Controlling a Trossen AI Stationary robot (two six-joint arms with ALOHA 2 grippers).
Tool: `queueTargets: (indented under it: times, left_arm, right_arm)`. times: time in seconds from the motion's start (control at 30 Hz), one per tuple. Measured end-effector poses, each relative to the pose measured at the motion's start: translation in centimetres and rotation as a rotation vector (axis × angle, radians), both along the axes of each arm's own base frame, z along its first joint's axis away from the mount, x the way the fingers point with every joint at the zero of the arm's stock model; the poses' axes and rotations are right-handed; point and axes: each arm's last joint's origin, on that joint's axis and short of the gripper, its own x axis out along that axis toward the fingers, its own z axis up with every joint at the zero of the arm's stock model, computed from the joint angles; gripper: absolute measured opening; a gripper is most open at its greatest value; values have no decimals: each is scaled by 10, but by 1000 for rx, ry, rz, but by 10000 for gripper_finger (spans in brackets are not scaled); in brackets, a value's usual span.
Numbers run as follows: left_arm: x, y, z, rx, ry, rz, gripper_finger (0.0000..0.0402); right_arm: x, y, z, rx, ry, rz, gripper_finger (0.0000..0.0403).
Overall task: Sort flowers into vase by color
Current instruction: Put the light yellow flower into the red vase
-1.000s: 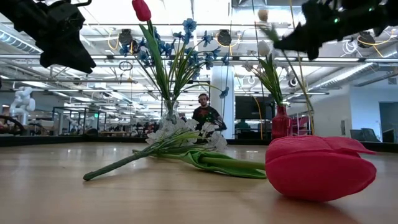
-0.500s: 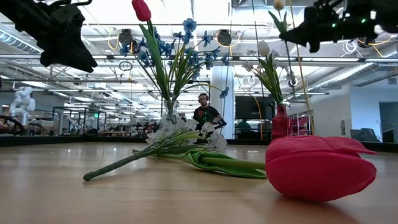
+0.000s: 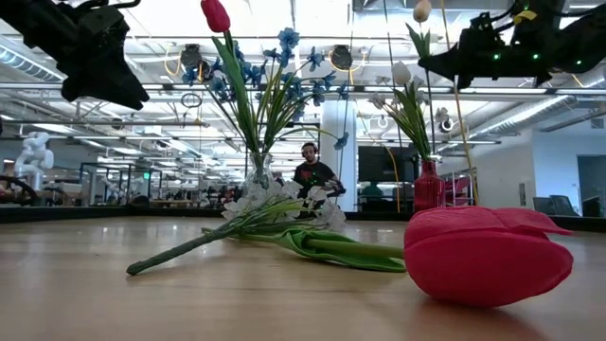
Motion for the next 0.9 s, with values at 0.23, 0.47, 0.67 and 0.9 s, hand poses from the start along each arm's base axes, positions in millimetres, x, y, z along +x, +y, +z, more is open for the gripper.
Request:
queueTargets:
  times: [0.23,0.47,0.67,0.9]
  left_arm:
    - [2,0,2,-4,-32,0,139]
    - [2,0,3,-6,-41,0,139]
    - [2,0,3,-6,-41,0,139]
    - [2,0,3,-5,-41,1,139]
  right_arm:
    - [5,-13,-8,-7,-3,19,0]
    - [11,-23,-18,18,-6,54,0]
    - [11,-23,-17,2,-13,55,0]
    - [10,-21,-12,-9,-42,50,0]
